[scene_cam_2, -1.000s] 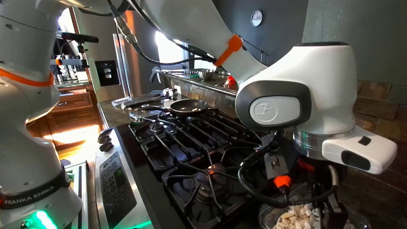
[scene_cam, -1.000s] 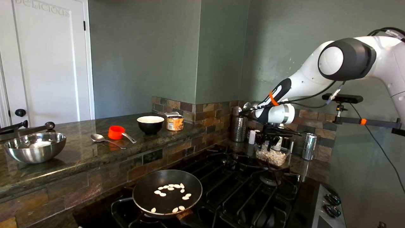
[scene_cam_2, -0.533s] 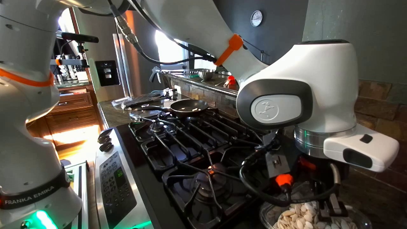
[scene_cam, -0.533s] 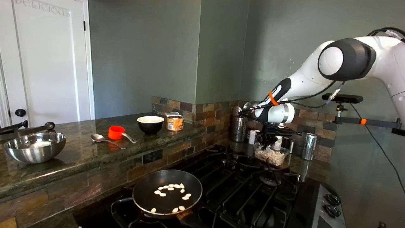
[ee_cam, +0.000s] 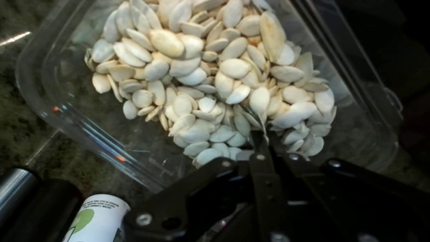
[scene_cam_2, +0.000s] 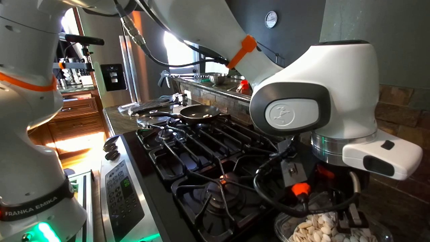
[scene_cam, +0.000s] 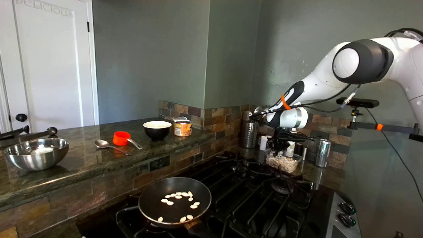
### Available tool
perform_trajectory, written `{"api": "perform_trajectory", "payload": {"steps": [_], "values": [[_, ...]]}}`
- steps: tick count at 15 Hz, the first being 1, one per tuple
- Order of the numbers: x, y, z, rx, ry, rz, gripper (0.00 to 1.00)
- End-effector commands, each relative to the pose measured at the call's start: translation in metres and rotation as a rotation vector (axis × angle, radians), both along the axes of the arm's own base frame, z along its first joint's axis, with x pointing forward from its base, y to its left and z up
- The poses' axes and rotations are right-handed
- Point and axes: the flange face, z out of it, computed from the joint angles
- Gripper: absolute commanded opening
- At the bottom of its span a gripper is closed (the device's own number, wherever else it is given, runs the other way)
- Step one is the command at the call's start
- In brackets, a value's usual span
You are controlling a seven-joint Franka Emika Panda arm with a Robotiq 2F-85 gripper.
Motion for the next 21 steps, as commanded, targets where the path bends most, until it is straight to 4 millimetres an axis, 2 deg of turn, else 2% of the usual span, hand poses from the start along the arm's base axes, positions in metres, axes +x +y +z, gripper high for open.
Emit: {"api": "perform_trajectory", "payload": {"steps": [1,6,12,15,21], "values": [[-0.009,0.001,0.01,0.017,-0.015,0.011,0.01],[-0.018,0.002,0.028,0.022,-0.016,0.043,0.01],[-0.031,0.018,0.059,0.084,0.01,0.142,0.01],[-0.035,0.033,0.084,0.097,0.007,0.223,0.01],[-0.024,0.084,0.141,0.04,-0.007,0.413,0.01]]}}
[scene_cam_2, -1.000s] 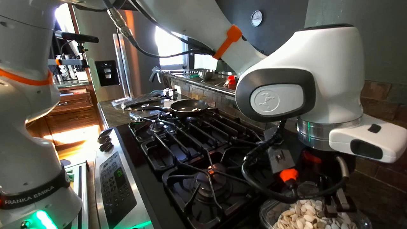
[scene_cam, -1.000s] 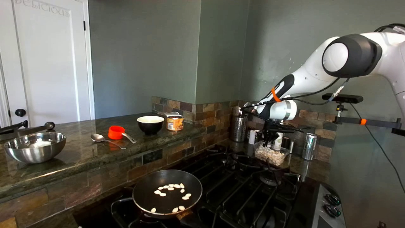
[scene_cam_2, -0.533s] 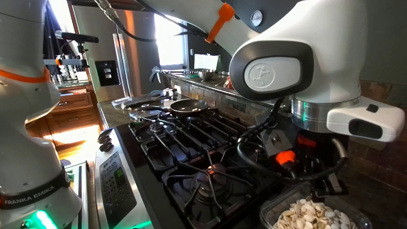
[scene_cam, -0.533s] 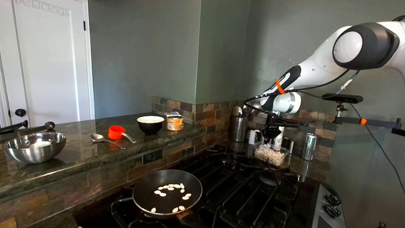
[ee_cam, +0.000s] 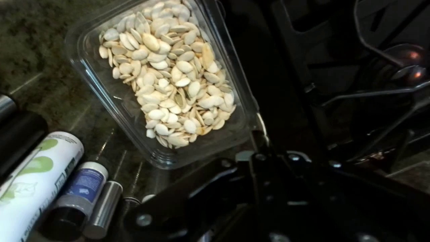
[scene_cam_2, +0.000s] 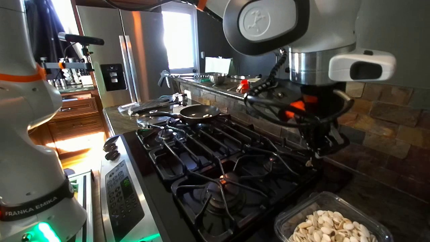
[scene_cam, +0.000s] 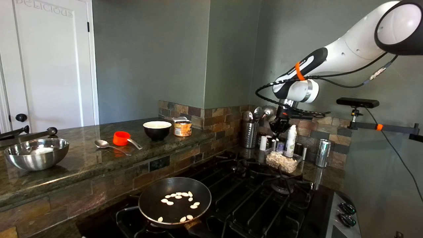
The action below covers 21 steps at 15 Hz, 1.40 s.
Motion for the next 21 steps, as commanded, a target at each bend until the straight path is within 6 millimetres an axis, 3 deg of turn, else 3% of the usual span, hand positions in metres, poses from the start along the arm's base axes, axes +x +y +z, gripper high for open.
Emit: {"api": "perform_trajectory", "payload": {"steps": [1,7,13,14,17,20,21], "values": [[-0.001,0.042,0.029,-0.022,-0.01,0.113,0.01],[0.025,0.133,0.07,-0.078,-0.071,0.287,0.01],[0.054,0.231,0.092,-0.119,-0.067,0.531,0.01],[0.06,0.213,0.091,-0.115,-0.087,0.466,0.04],[0.065,0.233,0.094,-0.12,-0.089,0.51,0.04],[0.064,0.23,0.093,-0.123,-0.087,0.515,0.01],[0.049,0.221,0.087,-0.115,-0.078,0.474,0.01]]}}
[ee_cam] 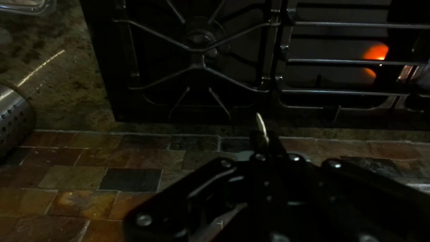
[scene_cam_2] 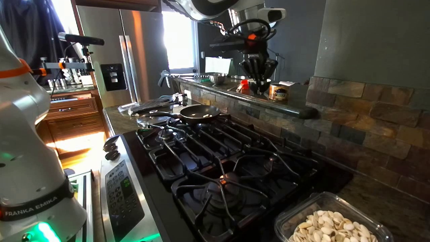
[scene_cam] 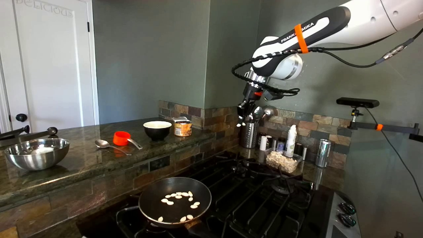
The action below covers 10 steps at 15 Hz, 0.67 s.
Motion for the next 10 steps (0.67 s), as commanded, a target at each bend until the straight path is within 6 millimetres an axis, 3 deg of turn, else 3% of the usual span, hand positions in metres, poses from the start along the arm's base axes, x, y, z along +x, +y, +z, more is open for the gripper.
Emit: {"api": "perform_trajectory", "payload": {"steps": [1,5,10], "values": [[-0.021,-0.01,-0.008,0.003,0.012,-0.057,0.01],[-0.027,0.001,-0.01,0.01,0.009,0.002,0.01],[-0.009,0.043,0.01,-0.045,-0.034,0.159,0.01]]}}
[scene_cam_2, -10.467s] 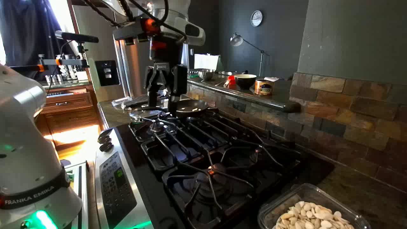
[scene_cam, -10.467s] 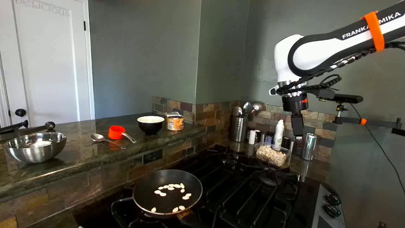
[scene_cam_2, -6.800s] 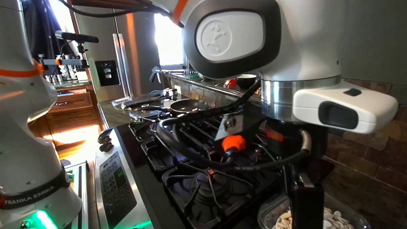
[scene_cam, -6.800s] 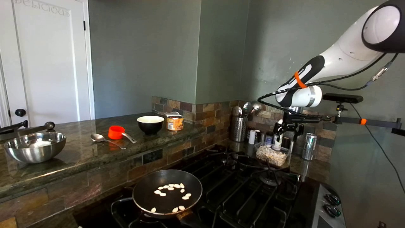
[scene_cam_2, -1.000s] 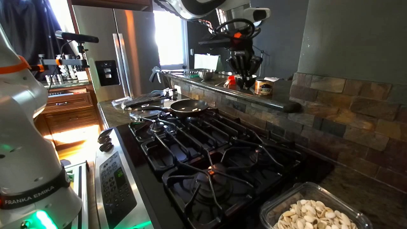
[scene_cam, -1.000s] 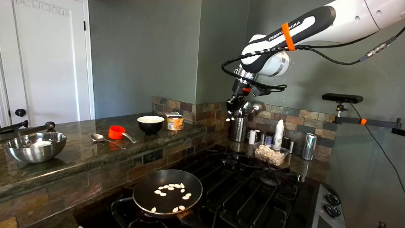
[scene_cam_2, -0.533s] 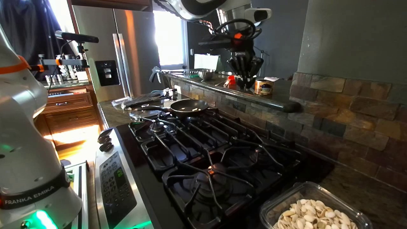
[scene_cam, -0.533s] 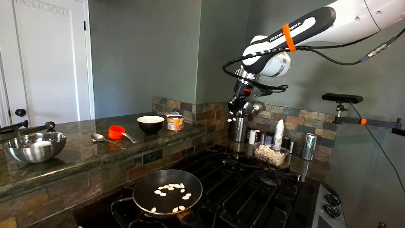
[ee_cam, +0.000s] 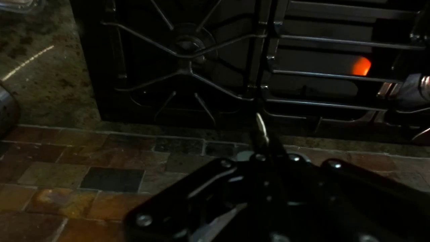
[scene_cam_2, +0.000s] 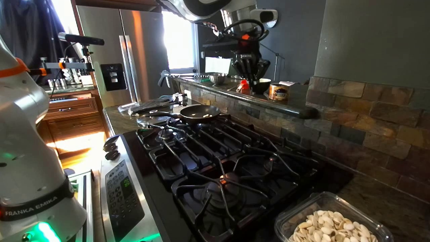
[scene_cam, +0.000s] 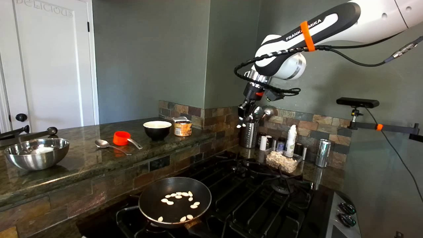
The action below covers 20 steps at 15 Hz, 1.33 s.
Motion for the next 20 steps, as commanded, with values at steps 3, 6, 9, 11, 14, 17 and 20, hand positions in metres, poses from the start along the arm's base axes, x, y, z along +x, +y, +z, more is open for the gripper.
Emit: {"api": "perform_trajectory", "payload": {"steps": [3,6,9,11,14,17,20], "values": [[0.024,0.062,0.026,-0.07,-0.095,0.218,0.01],[0.046,0.106,0.039,-0.096,-0.13,0.347,0.01],[0.064,0.152,0.049,-0.105,-0.146,0.484,0.01],[0.075,0.182,0.05,-0.104,-0.151,0.575,0.01],[0.071,0.193,0.05,-0.114,-0.171,0.58,0.01],[0.075,0.2,0.049,-0.112,-0.171,0.591,0.04],[0.075,0.193,0.051,-0.114,-0.174,0.579,0.04]]}}
